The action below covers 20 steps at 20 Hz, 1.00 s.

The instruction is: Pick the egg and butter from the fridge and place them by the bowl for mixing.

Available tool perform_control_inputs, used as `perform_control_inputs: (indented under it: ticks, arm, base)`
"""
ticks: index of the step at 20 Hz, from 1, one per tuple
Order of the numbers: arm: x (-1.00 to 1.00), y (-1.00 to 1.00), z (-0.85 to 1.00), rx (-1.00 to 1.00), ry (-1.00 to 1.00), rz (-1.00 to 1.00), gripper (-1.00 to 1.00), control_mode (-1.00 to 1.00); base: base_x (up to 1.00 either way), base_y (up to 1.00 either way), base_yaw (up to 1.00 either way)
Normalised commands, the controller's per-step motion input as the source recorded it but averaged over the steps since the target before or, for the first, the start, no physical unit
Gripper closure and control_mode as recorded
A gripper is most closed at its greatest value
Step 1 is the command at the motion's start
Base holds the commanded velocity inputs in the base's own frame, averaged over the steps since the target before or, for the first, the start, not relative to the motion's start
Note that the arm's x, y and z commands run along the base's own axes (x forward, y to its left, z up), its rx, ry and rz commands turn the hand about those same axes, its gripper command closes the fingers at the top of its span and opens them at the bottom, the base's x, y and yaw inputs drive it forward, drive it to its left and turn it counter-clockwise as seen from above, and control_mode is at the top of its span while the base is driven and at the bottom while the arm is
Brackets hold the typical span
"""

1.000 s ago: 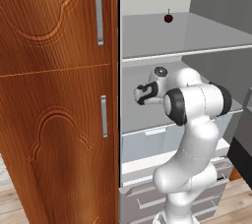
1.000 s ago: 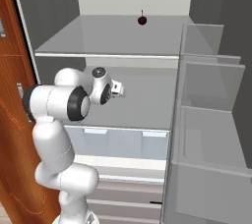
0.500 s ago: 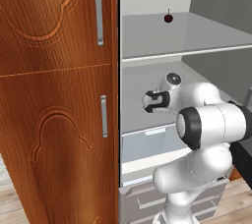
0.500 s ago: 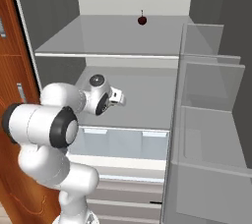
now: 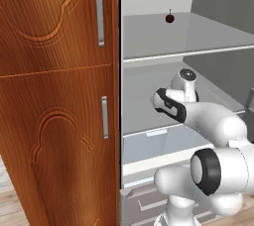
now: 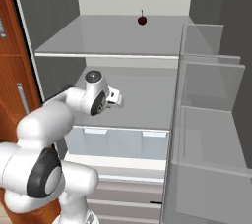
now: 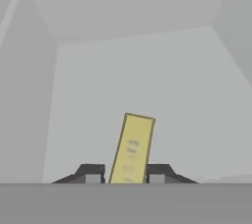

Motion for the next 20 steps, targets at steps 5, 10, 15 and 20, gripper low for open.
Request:
perform_control_inputs:
  ticks: [5,10,15,20]
  arm:
    - [-0.64,-0.03,0.51,0.01,0.02,0.01,1.0,-1.0]
    - [-0.72,-0.03,0.37,0.0,-0.02,0.04,1.0,-1.0]
    - [-0.72,0.0,0.22,0.0,-0.07,0.04,1.0,-1.0]
    - [-0.6,0.0,0.25,0.0,0.0,0.0,1.0,-1.0]
  base:
    - [0.0,0.0,0.0]
    - [0.0,0.0,0.0]
    - [0.0,0.0,0.0]
    - [0.0,0.0,0.0]
